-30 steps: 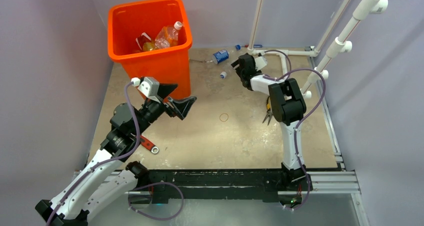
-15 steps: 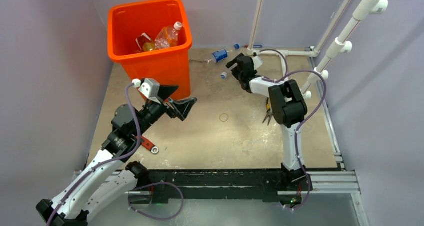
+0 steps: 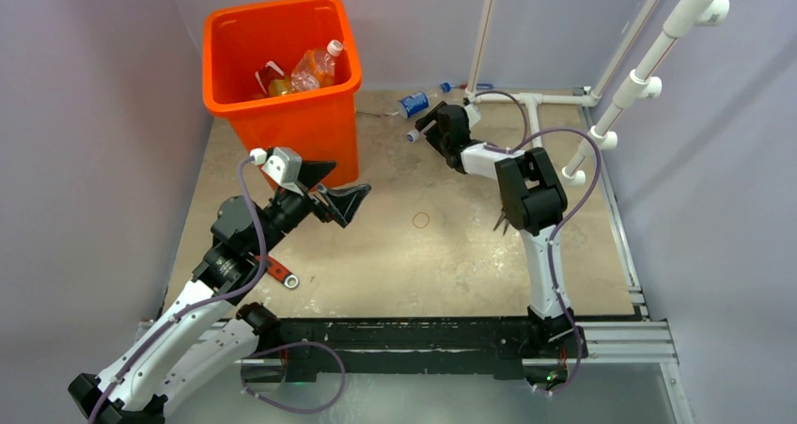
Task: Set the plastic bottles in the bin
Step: Place the plastic bottle in the trash bin, then pick up the plastic bottle at the center of the board.
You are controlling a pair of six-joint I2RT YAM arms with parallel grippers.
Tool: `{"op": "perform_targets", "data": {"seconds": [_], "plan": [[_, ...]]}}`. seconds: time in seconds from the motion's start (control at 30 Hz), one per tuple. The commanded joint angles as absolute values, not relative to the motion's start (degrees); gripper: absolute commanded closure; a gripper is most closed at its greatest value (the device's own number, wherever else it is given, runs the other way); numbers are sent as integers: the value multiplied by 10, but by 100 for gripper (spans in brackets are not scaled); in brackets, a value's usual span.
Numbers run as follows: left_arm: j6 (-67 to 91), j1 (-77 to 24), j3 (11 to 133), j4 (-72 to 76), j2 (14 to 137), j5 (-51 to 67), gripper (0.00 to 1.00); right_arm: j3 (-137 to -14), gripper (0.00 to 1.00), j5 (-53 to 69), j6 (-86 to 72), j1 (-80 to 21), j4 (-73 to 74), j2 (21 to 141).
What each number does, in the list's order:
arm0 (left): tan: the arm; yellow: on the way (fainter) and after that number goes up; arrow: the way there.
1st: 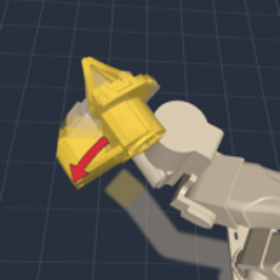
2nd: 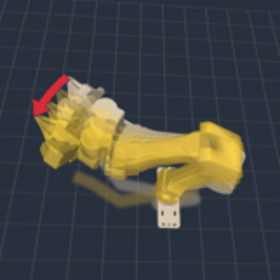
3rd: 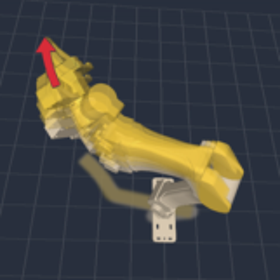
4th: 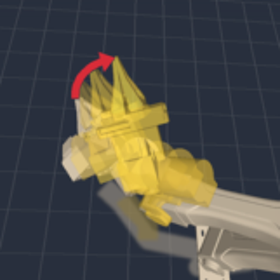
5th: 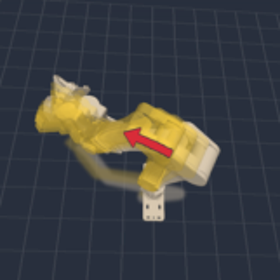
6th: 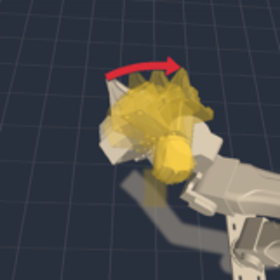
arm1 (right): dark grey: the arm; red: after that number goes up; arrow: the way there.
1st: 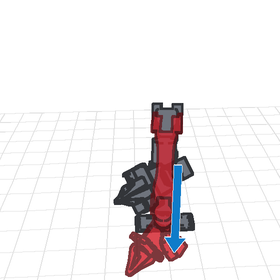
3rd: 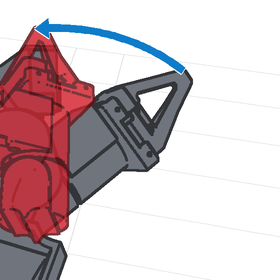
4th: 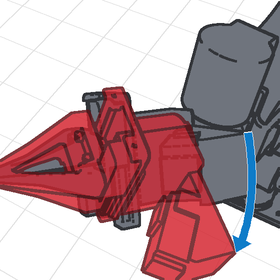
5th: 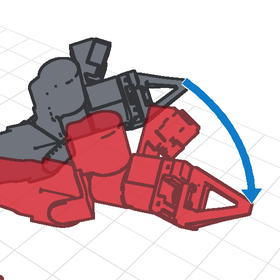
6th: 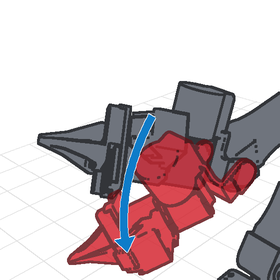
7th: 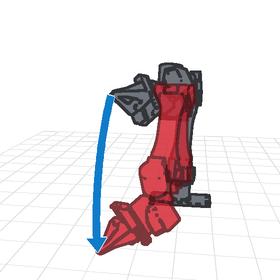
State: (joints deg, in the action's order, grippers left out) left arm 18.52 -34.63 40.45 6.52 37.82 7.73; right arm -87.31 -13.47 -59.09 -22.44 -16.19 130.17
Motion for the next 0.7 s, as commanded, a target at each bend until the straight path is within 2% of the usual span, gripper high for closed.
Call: {"op": "perform_targets", "data": {"seconds": [0.0,0.13,0.43,0.67], "plan": [[196,-348,401,88,377,82,2,-897,23,-122,-589,-224,-140,1317],[196,-348,401,87,380,83,2,-904,26,-111,-599,-224,-129,1331],[195,-348,400,85,377,80,2,-885,48,-95,-615,-223,-138,1338],[200,-347,400,88,375,82,2,-810,61,-101,-594,-225,-198,1274]]}}
